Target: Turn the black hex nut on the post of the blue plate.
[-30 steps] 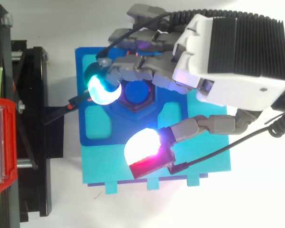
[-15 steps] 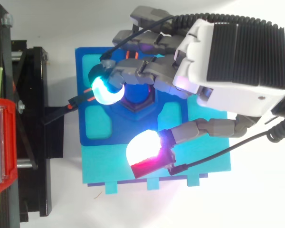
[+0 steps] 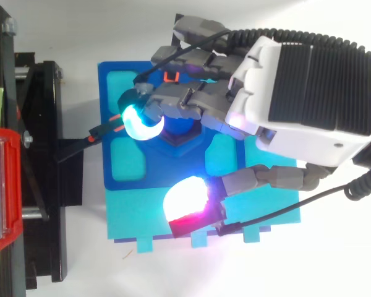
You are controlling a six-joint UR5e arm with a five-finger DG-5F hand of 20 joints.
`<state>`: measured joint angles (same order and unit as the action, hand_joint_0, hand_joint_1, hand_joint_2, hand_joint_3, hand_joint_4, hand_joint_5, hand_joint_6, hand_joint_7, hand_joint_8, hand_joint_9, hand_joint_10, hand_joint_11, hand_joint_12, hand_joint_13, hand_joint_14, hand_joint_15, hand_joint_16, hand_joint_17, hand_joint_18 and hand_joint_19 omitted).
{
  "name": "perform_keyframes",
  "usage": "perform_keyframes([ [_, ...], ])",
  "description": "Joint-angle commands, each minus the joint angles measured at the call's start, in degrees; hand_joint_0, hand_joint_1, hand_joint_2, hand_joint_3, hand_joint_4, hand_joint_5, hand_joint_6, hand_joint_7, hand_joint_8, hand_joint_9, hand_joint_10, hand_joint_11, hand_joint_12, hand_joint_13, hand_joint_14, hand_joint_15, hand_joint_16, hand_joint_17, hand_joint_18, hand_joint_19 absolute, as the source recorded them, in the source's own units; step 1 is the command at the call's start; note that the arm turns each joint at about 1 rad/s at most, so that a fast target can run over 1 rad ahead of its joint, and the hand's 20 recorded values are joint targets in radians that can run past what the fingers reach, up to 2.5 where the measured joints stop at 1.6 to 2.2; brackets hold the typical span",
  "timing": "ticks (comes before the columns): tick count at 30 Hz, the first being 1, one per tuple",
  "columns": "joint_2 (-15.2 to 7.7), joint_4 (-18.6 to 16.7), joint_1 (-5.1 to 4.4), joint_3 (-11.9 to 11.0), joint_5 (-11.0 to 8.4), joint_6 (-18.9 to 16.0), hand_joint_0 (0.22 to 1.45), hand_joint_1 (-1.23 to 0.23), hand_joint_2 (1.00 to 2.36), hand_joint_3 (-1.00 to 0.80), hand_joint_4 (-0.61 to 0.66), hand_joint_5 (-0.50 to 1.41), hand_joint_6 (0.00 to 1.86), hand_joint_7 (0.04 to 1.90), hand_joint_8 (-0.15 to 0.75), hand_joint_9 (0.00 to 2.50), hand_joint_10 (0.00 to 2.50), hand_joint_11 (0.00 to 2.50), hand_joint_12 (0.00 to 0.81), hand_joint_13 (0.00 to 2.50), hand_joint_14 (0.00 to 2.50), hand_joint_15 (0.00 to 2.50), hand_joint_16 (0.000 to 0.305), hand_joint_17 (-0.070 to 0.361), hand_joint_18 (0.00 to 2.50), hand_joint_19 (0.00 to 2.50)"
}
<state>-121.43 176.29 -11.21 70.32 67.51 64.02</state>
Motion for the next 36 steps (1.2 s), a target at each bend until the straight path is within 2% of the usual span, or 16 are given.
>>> perform_keyframes([
  [1, 0.0, 0.0, -0.48, 0.0, -1.77, 1.2, 0.49, -0.44, 1.00, -0.50, 0.29, -0.16, 0.50, 0.79, 0.324, 0.69, 0.00, 0.05, 0.396, 0.41, 0.00, 0.00, 0.060, 0.136, 0.16, 0.09],
  [10, 0.0, -0.6, -0.66, 0.0, -1.85, 2.5, 0.49, -0.44, 1.00, -0.50, 0.29, -0.16, 0.50, 0.79, 0.324, 0.70, 0.00, 0.05, 0.396, 0.42, 0.00, 0.01, 0.061, 0.137, 0.19, 0.10],
  [15, -2.7, -0.2, -0.39, -1.2, -1.33, 2.3, 0.49, -0.44, 1.00, -0.50, 0.29, -0.16, 0.50, 0.79, 0.324, 0.70, 0.00, 0.04, 0.396, 0.43, 0.00, 0.01, 0.061, 0.137, 0.20, 0.10],
  [20, -2.7, 0.8, -0.48, -2.5, -0.62, 2.4, 0.49, -0.44, 1.00, -0.50, 0.29, -0.16, 0.50, 0.79, 0.327, 0.70, 0.00, 0.04, 0.395, 0.43, 0.00, 0.01, 0.061, 0.137, 0.20, 0.10],
  [36, -2.7, 1.6, -0.57, -2.7, 1.22, 2.3, 0.49, -0.44, 1.00, -0.50, 0.29, -0.16, 0.50, 0.79, 0.327, 0.71, 0.00, 0.05, 0.397, 0.44, 0.00, 0.02, 0.061, 0.136, 0.22, 0.11],
])
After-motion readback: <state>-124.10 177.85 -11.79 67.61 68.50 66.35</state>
